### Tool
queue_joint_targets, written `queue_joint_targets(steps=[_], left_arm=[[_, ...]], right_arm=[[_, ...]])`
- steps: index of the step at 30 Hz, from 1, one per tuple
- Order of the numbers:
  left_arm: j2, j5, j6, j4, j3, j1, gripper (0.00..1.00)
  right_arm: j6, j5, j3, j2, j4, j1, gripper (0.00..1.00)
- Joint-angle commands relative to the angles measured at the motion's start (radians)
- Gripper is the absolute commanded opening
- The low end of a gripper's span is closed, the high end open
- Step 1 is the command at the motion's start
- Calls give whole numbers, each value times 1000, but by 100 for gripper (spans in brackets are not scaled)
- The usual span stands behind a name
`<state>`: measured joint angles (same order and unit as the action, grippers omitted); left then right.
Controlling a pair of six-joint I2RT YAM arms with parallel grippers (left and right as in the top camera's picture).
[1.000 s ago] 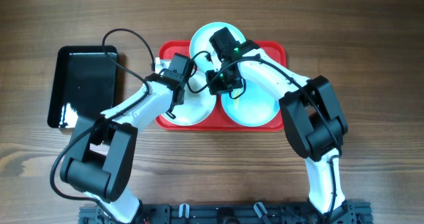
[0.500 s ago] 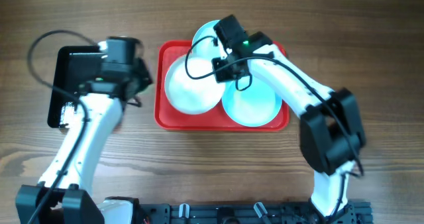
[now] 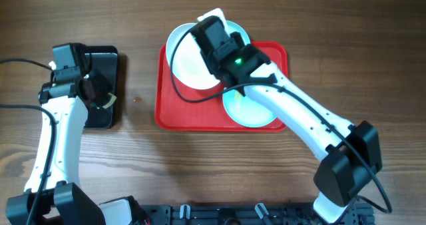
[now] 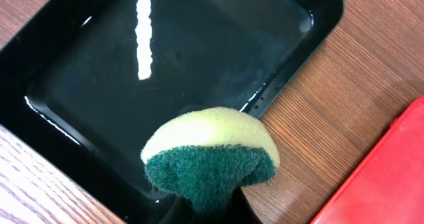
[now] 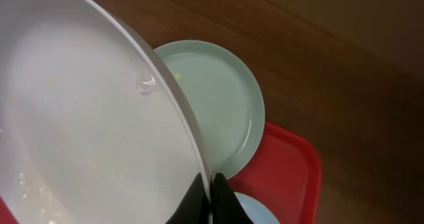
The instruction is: Clean dirty plates on tray and stack at the side
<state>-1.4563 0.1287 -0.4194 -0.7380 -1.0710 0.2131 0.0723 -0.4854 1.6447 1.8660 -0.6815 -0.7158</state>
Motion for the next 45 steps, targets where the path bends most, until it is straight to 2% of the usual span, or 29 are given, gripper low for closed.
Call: queue_joint_targets(steps=[1,11,16,21,28,30,32,33,35,38,41,45], left_arm=[[0,-9,16,5,8,8,4],[-2,-9,23,29,13,8,5],[-3,-9,23,30,13,8,5],[-3,-9,23,30,13,8,5],[-3,-9,23,30,13,8,5],[-3,-9,23,30,13,8,5],[-3,-9,23,29,13,8,6],[-3,-9,23,29,13,8,6],[-3,-9,23,29,13,8,6],[-3,-10,23,29,13,8,6],[-3,-26,23,29,13,8,6],[-3,-32,23,26,14,8,6]], right_arm=[[-246,-157,18,-19,53,-54,4],[-794,-344,18,-19,246,-200,5],[-935,-401,18,-19,290,-244,4],[-944,-432,18,-19,335,-256,4],[-809,-431,18,-19,332,-247,4],[-623,-399,13,-18,317,-222,4],[-469,-232,2,-18,235,-177,4],[-373,-10,-7,-16,153,-116,4],[-170,304,-8,-13,84,-11,4],[-1,618,-8,-10,21,163,4],[80,763,-8,-10,-25,357,4],[88,821,-9,-9,-79,627,4]])
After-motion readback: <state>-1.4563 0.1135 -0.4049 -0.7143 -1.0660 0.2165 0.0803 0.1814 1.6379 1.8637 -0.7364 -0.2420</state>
